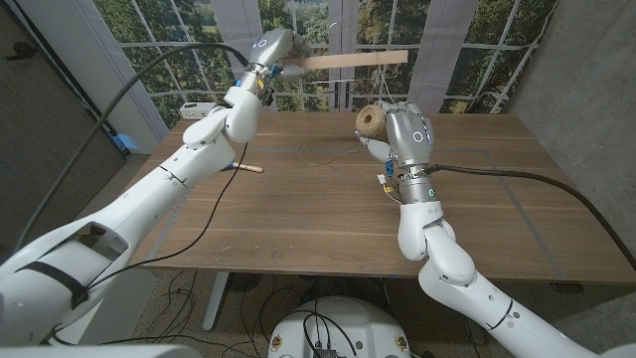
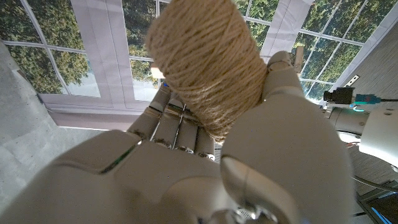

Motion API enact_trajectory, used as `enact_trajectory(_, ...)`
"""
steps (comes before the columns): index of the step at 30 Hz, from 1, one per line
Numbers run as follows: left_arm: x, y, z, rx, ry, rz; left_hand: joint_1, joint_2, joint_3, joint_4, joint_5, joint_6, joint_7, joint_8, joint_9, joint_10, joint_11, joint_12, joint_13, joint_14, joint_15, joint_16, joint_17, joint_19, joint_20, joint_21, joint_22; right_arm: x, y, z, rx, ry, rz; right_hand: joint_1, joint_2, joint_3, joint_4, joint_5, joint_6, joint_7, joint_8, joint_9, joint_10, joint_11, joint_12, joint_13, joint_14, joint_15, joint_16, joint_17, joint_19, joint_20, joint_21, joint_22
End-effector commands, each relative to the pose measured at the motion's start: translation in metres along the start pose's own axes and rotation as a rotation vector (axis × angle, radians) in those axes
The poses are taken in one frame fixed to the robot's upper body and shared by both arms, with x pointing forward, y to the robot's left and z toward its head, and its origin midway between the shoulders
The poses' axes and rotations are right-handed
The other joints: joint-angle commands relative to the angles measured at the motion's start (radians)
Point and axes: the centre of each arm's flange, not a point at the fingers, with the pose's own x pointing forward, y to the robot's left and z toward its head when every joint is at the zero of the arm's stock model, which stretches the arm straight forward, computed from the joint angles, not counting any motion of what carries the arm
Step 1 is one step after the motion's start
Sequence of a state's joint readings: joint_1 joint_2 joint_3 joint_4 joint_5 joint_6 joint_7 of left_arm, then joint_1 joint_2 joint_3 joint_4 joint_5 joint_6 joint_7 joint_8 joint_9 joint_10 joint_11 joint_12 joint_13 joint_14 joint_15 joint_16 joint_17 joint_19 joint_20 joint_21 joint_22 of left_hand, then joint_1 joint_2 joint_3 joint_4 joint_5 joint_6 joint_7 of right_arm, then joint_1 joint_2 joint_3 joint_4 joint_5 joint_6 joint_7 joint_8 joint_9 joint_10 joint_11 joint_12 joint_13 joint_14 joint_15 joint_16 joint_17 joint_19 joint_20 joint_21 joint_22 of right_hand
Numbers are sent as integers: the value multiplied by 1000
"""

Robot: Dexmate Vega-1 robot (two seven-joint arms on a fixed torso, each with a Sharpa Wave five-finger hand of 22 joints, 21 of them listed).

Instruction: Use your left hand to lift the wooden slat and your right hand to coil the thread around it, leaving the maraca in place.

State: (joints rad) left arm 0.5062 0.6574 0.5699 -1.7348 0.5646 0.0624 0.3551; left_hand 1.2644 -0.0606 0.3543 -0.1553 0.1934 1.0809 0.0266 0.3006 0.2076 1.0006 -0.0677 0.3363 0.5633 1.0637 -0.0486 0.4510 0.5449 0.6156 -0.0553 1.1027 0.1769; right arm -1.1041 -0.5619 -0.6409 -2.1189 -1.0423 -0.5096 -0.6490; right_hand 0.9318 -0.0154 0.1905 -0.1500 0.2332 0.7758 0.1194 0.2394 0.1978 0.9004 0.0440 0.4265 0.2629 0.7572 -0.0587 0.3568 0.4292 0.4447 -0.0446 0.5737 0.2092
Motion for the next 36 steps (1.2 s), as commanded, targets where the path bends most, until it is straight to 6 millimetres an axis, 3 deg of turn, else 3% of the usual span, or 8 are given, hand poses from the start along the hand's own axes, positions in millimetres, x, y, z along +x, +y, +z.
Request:
enact_trajectory(1, 8, 6, -6, -150, 37, 55, 165, 173, 4, 3, 3, 11, 3, 6, 26, 7, 2, -1, 4, 146, -180, -1, 4, -5, -70, 12, 2, -4, 21, 1, 42, 4, 95, 171, 185, 53, 58, 5, 340, -224, 0, 2, 152, -146, 3, 6, -10, -173, -3, 3, 0, -51, 9, 0)
enact_trajectory(10, 18, 15, -1, -125, 27, 39, 166, 173, 5, 3, 2, 11, 4, 5, 26, 9, 4, -4, 5, 147, -180, -6, 3, -6, -70, 16, 2, -6, 43, -4, 61, 36, 177, 172, 185, 51, 60, 7, 338, -223, -4, 2, 154, -150, 1, 8, -9, -172, -7, 4, 0, -51, 13, -1)
enact_trajectory(13, 21, 16, 0, -139, 24, 29, 167, 173, 5, 3, 1, 10, 4, 4, 26, 9, 3, -5, 5, 148, -180, -6, 3, -6, -70, 17, 3, -6, 49, -7, 72, 53, 203, 172, 185, 50, 61, 8, 338, -223, -5, 2, 154, -141, -1, 8, -8, -170, -9, 3, -1, -51, 15, -2)
enact_trajectory(24, 33, 23, 9, -132, 0, 2, 167, 174, 5, 4, 0, 10, 4, 2, 26, 11, 5, -8, 7, 150, -180, -10, 4, -7, -68, 21, 2, -7, 73, -30, 110, 141, 294, 174, 185, 48, 62, 10, 338, -221, -7, 3, 154, -138, -4, 10, -7, -171, -14, 3, -2, -51, 19, -2)
enact_trajectory(33, 35, 25, 12, -167, -23, -38, 167, 174, 5, 4, 0, 12, 6, 1, 27, 11, 3, -10, 9, 150, -180, -14, 3, -9, -69, 24, 2, -8, 91, -68, 406, 287, 385, 171, 184, 45, 66, 12, 339, -217, -9, 3, 153, -129, -7, 11, -6, -166, -17, 4, -3, -49, 23, -3)
enact_trajectory(36, 34, 25, 12, -169, -21, -52, 166, 174, 5, 4, -1, 12, 5, 1, 27, 12, 4, -11, 10, 150, -180, -14, 3, -10, -69, 25, 2, -9, 96, -81, 504, 330, 403, 171, 185, 44, 68, 13, 334, -211, -13, 3, 154, -109, -9, 11, -6, -166, -20, 4, -3, -45, 26, -3)
